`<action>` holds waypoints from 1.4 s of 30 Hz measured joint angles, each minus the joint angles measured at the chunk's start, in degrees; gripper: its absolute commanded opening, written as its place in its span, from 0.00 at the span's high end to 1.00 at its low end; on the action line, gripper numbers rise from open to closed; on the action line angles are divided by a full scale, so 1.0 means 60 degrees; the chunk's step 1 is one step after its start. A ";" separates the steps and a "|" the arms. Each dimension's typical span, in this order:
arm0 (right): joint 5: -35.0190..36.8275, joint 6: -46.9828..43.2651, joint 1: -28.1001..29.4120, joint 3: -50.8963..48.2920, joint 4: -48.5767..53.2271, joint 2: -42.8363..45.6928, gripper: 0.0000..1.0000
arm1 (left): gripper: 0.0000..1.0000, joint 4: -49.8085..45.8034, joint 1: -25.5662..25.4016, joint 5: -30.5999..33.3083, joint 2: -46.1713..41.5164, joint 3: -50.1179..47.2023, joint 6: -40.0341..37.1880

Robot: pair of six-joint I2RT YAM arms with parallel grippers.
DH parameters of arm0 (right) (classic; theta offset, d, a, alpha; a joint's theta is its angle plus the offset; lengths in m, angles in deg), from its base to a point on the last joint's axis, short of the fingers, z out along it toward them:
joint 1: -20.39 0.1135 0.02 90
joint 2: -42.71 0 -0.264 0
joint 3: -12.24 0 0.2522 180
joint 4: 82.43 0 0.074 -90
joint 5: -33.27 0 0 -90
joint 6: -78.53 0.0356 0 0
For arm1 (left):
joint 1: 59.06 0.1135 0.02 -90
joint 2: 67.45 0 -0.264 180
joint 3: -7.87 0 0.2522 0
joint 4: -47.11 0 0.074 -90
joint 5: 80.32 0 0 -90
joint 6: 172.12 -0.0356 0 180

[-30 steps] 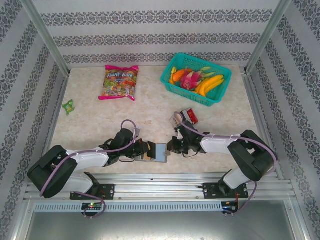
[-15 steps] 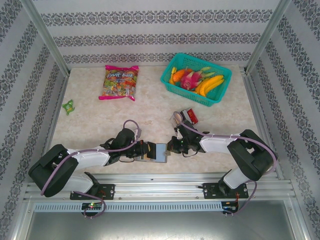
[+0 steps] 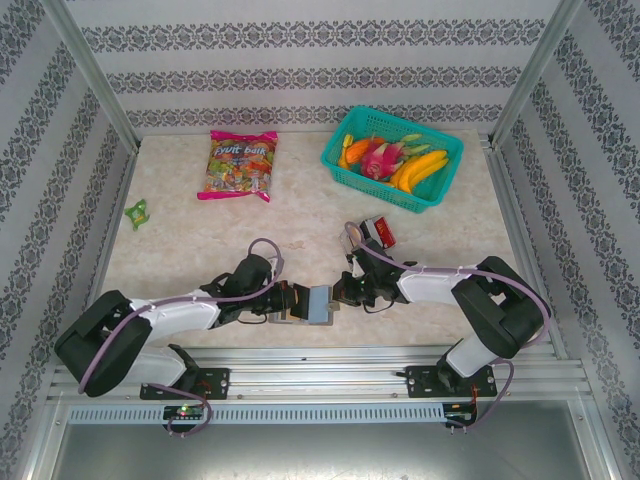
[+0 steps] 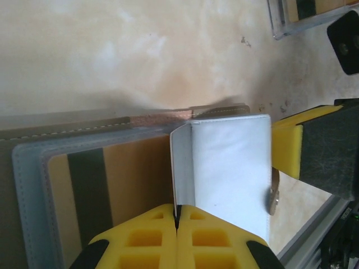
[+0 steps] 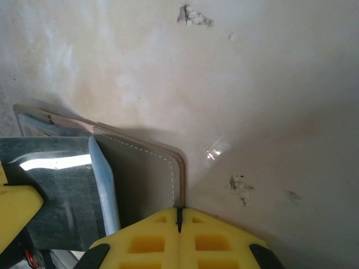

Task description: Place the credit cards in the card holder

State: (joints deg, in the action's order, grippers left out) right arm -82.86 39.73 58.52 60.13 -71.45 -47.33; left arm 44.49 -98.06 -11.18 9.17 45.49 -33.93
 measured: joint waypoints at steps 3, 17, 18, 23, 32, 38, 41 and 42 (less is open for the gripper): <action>-0.0011 -0.0022 0.0000 0.0036 0.0047 -0.0018 0.93 | 1.00 0.0149 0.0018 0.0033 0.0200 0.0000 0.0098; 0.0058 -0.0091 0.0004 0.0127 0.0273 -0.0011 0.93 | 0.97 0.1126 0.0080 -0.0164 0.0335 -0.0171 0.0667; 0.0058 -0.0091 0.0004 0.0135 0.0280 -0.0011 0.93 | 0.97 0.1235 0.0073 -0.0251 0.0328 -0.0171 0.0696; 0.0058 -0.0091 0.0004 0.0146 0.0291 -0.0011 0.93 | 0.98 0.1410 0.0073 -0.0423 0.0379 -0.0168 0.0911; 0.0076 -0.0098 0.0004 0.0229 0.0452 -0.0022 0.93 | 1.00 0.1534 0.0076 -0.0765 0.0568 0.0000 0.1304; 0.0102 -0.0131 0.0004 0.0233 0.0463 -0.0022 0.93 | 1.00 0.1315 0.0076 -0.0648 0.0452 -0.0015 0.1432; 0.0102 -0.0160 0.0004 0.0233 0.0470 -0.0022 0.93 | 1.00 0.0984 0.0076 -0.0484 0.0361 -0.0015 0.1421; 0.0102 -0.0171 0.0004 0.0233 0.0466 -0.0022 0.93 | 1.00 0.0831 0.0076 -0.0426 0.0331 -0.0011 0.1384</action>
State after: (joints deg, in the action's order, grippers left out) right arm -82.25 38.70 58.55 61.53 -68.65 -47.46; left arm 49.47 -97.61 -13.74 11.16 45.43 -25.63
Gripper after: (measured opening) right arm 0.067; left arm 0.064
